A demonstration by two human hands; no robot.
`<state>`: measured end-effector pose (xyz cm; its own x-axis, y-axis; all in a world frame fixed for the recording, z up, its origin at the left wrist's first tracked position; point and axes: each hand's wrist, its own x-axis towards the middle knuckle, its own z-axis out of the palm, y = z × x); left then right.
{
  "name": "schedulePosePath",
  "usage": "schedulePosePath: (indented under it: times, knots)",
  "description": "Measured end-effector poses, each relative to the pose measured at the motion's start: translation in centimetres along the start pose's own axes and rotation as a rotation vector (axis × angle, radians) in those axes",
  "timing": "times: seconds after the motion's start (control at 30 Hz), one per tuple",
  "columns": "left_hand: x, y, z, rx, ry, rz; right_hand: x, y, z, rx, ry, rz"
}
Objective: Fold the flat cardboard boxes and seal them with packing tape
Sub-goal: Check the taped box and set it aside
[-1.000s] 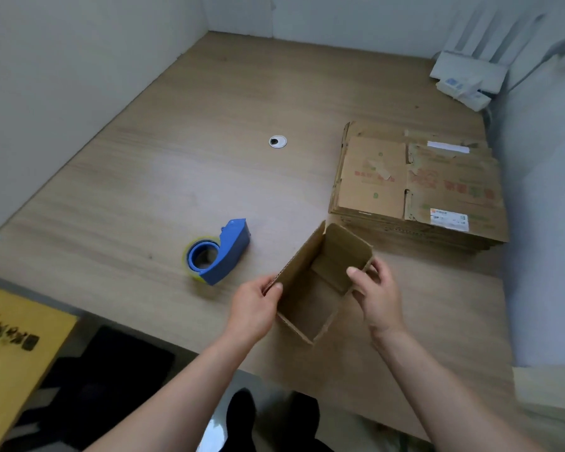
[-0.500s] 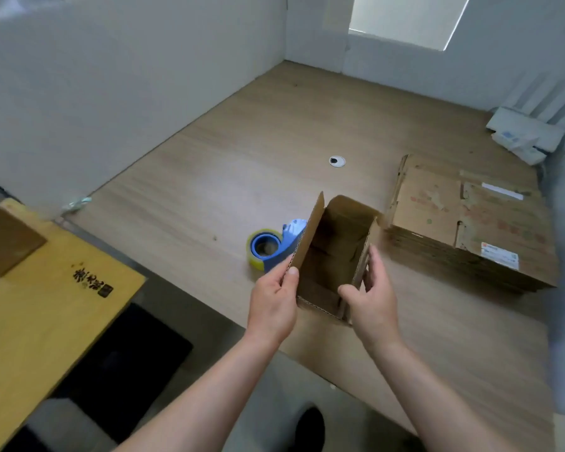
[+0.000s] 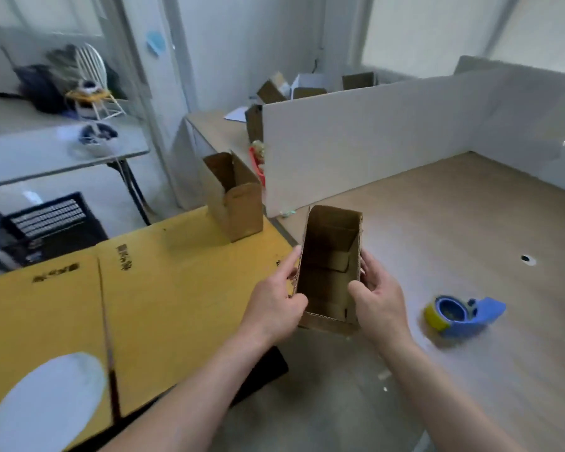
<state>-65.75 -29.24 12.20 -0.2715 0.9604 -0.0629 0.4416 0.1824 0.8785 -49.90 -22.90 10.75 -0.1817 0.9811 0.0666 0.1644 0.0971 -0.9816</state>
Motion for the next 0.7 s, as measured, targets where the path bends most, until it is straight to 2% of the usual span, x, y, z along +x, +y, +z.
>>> schedulePosePath:
  times: [0.17, 0.37, 0.6, 0.7]
  knots:
    - [-1.7, -3.9, -7.6, 0.059, 0.13, -0.068, 0.5, -2.4, 9.1, 0.017, -0.204, -0.003]
    - [-1.2, -8.2, -12.6, 0.017, 0.281, -0.209, 3.0, -2.5, 17.3, -0.05, -0.427, 0.012]
    - [5.3, -11.7, -15.6, -0.019, 0.42, -0.391, 10.5, -1.1, 24.4, -0.192, -0.62, 0.005]
    - [9.1, -12.5, -16.3, -0.048, 0.454, -0.465, 14.7, -1.1, 26.4, -0.248, -0.652, -0.016]
